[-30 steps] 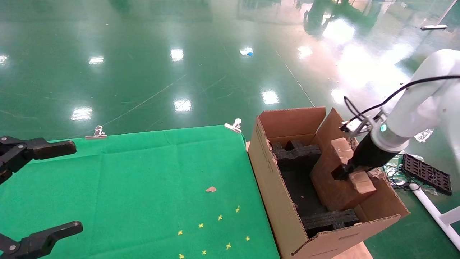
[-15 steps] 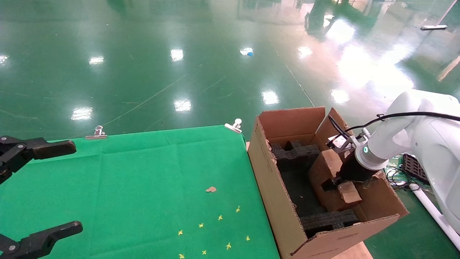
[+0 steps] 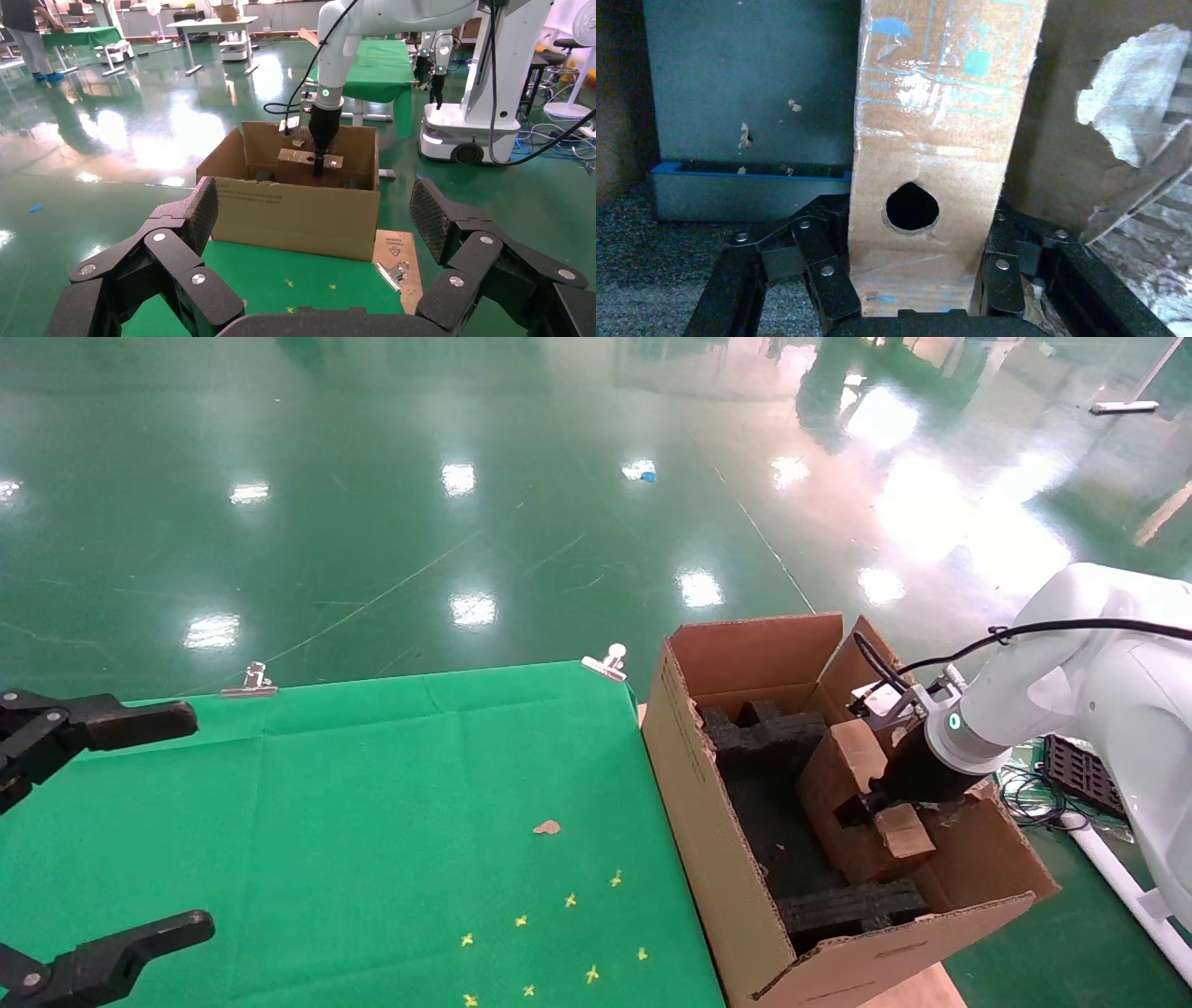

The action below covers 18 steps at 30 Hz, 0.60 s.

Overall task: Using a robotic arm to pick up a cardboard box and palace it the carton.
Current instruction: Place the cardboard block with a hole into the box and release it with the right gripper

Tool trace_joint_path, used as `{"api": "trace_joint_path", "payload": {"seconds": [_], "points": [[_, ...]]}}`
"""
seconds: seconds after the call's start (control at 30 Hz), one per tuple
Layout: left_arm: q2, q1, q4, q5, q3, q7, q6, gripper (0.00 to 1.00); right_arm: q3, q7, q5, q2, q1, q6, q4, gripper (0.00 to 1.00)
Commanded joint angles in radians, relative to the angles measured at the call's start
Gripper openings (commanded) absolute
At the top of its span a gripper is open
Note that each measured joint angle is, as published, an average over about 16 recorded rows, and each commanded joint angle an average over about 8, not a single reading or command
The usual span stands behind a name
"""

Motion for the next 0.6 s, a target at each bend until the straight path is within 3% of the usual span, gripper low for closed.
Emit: {"api": "trace_joint_path", "payload": {"seconds": [0.03,0.6], "points": [[0.000,0.000,0.000,0.000,0.000,0.000,0.000,1.00,-0.002,0.001,-0.003,-0.002,0.002,0.000,-0.005,1.00],[0.000,0.000,0.000,-0.001,0.001,0.001,0.000,1.00,-0.009,0.000,-0.012,-0.013,0.016,-0.007,-0.015,1.00]]}}
